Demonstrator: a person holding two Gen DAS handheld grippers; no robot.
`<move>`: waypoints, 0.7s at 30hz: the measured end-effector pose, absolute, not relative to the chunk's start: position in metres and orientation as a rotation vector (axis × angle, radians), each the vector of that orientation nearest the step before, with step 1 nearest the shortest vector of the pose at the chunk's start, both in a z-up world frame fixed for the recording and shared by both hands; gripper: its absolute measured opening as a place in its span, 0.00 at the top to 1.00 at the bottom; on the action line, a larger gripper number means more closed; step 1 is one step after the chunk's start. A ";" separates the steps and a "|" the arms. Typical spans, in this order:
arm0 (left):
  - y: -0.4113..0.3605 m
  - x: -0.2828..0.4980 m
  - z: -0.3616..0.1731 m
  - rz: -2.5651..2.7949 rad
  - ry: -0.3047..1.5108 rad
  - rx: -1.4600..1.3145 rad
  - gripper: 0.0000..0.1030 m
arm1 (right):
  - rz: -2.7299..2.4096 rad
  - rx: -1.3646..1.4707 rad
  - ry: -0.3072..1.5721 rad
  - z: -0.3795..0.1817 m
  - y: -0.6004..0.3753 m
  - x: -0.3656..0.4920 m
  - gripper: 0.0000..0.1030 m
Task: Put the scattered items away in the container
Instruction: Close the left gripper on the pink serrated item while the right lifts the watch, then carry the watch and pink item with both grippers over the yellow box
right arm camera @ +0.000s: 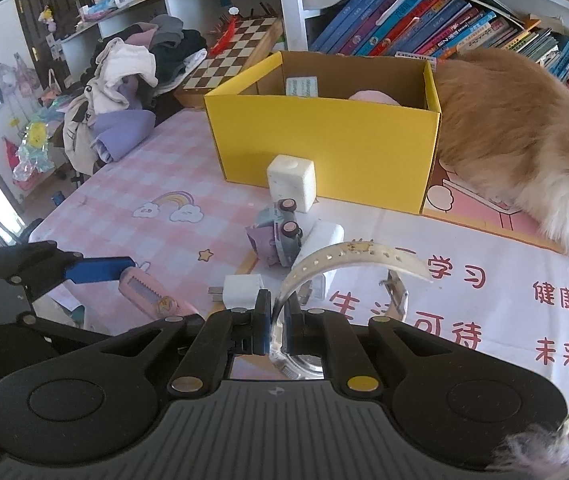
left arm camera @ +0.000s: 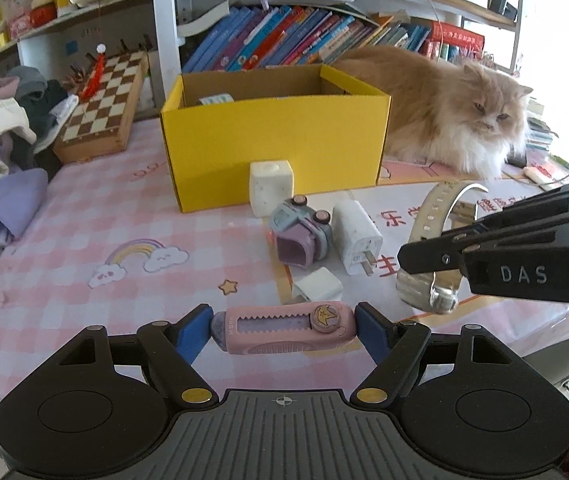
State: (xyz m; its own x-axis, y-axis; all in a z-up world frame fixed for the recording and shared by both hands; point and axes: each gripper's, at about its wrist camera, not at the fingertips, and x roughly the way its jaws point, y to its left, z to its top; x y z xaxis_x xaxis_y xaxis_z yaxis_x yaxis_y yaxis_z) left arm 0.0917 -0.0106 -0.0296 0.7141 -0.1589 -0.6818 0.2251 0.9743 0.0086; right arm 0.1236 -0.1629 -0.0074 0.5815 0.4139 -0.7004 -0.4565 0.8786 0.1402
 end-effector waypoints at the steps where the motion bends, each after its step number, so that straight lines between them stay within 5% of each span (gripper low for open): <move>1: -0.010 0.091 -0.028 -0.215 0.741 0.094 0.24 | 0.508 -0.060 0.801 -0.007 -0.162 0.123 0.94; 21: 0.002 0.090 -0.001 -0.240 0.669 0.128 0.24 | 0.493 -0.147 0.785 0.007 -0.151 0.119 0.94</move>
State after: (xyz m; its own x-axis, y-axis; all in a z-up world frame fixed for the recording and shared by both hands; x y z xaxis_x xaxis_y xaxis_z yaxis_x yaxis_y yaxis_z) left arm 0.0905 0.0020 -0.0010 0.7581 -0.1793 -0.6270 0.2610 0.9645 0.0397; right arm 0.1190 -0.1508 0.0068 0.6009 0.3698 -0.7087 -0.4772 0.8772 0.0531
